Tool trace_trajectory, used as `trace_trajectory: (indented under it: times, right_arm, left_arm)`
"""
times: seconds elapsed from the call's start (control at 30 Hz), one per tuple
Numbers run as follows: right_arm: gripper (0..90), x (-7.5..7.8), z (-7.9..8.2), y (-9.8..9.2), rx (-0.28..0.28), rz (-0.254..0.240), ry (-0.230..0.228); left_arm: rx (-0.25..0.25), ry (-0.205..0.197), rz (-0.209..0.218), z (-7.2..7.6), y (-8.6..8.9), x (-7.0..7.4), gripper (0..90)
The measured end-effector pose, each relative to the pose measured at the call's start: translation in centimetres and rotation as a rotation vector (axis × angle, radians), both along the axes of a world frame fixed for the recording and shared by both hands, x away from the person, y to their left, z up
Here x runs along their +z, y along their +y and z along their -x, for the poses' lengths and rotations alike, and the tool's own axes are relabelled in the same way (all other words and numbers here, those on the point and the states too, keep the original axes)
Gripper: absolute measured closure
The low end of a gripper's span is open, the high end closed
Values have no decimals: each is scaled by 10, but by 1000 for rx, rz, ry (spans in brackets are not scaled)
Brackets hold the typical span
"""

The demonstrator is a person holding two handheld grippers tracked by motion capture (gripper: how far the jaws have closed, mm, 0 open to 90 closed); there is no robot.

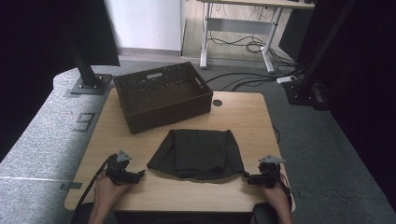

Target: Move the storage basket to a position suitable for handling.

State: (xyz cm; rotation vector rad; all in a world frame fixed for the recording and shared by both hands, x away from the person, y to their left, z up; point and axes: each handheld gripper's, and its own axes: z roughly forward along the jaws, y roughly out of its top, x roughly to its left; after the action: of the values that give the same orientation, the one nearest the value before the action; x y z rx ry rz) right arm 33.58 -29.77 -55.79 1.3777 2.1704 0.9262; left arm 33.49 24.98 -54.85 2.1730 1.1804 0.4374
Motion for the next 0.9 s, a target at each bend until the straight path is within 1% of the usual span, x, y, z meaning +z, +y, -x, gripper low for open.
trace_trajectory:
  times: [0.3,0.43,0.53,0.63,0.7,0.77,0.83,0.87,0.9]
  right_arm:
    - [0,0,0,0,2,-1,0]
    - [0,0,1,-1,11,-2,1]
    - [0,1,1,-1,15,1,11]
    - [1,3,2,-1,20,-1,25]
    - [5,4,2,-1,17,-5,25]
    - [5,6,2,-1,15,-8,21]
    - [5,11,3,-2,11,-21,9]
    - [5,13,3,-2,13,-25,4]
    - [5,13,3,-2,13,-25,4]
  left_arm:
    - [4,-1,2,-2,0,0,0]
    - [5,-1,2,-1,0,0,2]
    - [7,2,2,-1,0,1,12]
    - [12,15,-5,-2,0,2,17]
    - [24,34,-13,-2,0,4,19]
    - [20,47,-15,-2,2,6,22]
    - [24,40,-17,-2,3,8,21]
    - [19,39,3,-3,4,12,21]
    - [19,39,3,-3,4,12,21]
